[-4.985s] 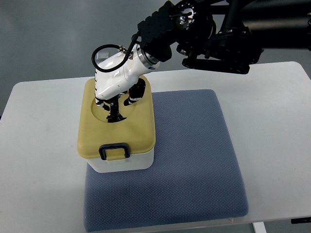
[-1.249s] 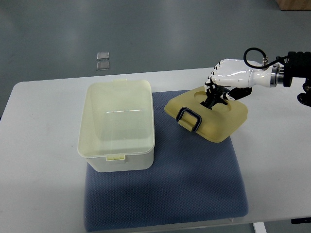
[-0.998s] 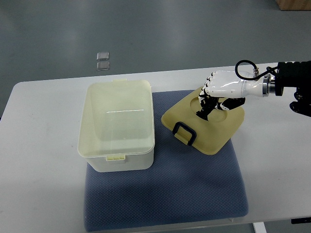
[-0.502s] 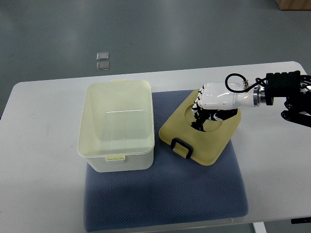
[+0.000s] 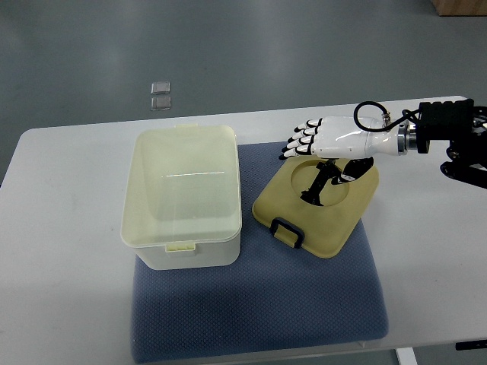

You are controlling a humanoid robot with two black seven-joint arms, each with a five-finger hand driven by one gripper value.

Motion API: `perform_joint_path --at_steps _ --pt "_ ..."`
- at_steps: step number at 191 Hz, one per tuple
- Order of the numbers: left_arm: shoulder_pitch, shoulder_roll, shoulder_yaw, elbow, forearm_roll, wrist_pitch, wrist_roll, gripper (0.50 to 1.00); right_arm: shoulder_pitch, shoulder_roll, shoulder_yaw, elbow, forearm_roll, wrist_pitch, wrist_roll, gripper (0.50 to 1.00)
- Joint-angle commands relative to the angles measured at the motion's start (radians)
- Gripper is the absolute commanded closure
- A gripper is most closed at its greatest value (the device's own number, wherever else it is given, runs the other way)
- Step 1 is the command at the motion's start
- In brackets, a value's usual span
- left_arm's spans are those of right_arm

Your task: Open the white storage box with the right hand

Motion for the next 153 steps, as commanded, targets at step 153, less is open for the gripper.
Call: perform_joint_path --at_steps 153 --pt "0.000 0.000 0.000 0.000 0.000 -0.001 0.000 0.500 -0.184 0.135 0.734 -0.291 1.376 0.386 -0.235 0.634"
